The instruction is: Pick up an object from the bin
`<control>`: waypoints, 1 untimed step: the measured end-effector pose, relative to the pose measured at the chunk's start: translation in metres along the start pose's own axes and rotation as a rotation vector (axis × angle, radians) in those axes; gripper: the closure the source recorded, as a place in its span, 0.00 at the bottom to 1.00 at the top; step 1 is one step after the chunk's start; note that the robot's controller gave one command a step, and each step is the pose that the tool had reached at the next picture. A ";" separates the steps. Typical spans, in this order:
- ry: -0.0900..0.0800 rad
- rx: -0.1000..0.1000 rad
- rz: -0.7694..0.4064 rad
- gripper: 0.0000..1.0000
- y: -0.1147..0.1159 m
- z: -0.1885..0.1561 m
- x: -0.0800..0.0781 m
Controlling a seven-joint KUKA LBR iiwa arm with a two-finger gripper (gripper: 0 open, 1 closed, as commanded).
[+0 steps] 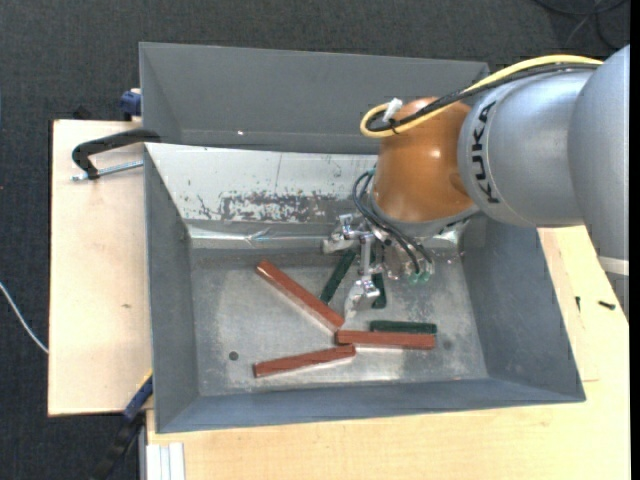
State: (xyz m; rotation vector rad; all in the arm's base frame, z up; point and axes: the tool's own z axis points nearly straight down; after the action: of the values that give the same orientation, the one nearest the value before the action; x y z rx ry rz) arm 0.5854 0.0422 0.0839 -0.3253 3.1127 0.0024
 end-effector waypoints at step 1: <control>0.008 -0.001 0.001 1.00 0.000 0.003 0.003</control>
Offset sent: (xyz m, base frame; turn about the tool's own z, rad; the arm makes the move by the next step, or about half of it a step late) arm 0.0000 0.0000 0.0000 0.0000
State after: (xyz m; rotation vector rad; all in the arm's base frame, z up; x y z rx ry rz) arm 0.5828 0.0418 0.0805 -0.3245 3.1208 0.0030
